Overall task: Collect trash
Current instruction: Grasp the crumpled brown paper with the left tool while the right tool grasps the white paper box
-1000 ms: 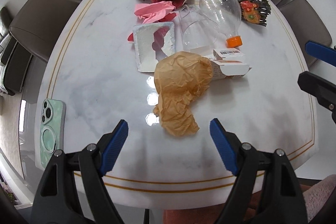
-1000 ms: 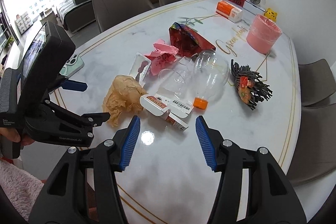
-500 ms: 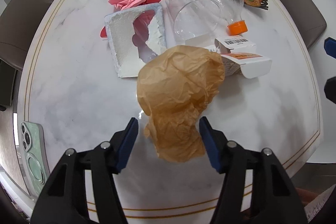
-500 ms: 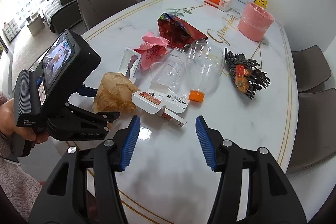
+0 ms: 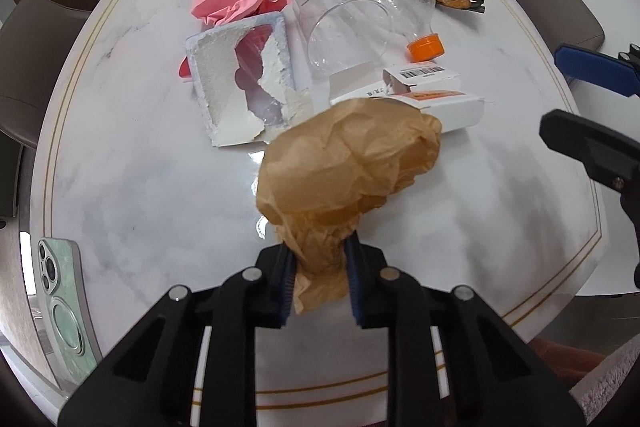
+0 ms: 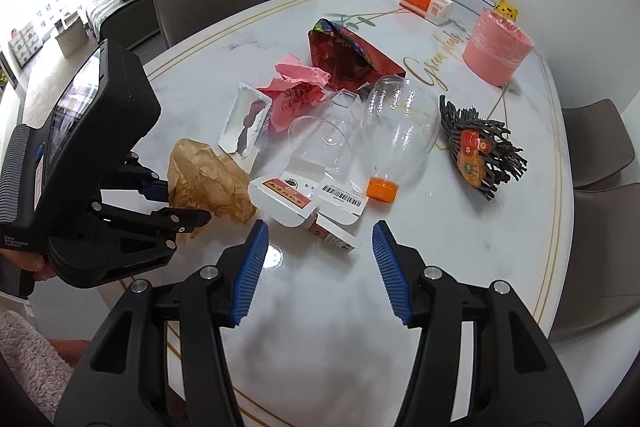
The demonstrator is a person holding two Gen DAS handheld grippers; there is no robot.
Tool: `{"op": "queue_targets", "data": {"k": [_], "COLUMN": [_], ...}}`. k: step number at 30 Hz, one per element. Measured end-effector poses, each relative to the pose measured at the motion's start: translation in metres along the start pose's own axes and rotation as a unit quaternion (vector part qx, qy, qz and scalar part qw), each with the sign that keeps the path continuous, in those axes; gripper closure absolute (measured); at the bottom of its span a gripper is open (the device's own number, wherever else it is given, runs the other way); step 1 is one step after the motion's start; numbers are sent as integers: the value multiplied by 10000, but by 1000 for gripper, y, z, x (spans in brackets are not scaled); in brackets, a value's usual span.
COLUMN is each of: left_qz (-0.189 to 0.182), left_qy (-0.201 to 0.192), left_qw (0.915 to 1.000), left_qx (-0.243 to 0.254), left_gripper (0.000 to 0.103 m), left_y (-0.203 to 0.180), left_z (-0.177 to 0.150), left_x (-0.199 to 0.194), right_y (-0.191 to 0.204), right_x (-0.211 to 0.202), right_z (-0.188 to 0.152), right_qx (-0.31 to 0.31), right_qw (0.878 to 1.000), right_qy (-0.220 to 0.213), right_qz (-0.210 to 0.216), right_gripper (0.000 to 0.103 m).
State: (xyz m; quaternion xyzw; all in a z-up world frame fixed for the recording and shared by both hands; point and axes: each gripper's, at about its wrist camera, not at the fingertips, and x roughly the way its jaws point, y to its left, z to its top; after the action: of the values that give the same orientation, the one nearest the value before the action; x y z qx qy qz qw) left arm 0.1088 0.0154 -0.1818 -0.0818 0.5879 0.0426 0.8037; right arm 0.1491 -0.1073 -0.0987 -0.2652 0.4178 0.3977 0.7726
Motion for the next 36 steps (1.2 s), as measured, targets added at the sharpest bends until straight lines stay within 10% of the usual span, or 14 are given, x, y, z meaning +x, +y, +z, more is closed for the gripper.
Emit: {"op": "queue_targets", "data": {"k": [18,26,36], "left_qz": [213,210,128], "left_qy": [-15,13,-92], "left_qw": [9997,9997,9999], "left_qx": [-97,-115,-69], "left_gripper": [82,82,82], "left_y": [2,3,9], "left_z": [-21,-23,-23], "left_x": [-38,-38,-46], "right_y": [15,28,29], "right_x": [53,82,49], "right_z": [6,-2,-2], "right_qx": [-1543,-2144,-1806], "right_qw": [9876,9754,9831], "right_qy": [259,480,264], "right_qz": [152,-175,-141], "right_gripper": [55,94,98]}}
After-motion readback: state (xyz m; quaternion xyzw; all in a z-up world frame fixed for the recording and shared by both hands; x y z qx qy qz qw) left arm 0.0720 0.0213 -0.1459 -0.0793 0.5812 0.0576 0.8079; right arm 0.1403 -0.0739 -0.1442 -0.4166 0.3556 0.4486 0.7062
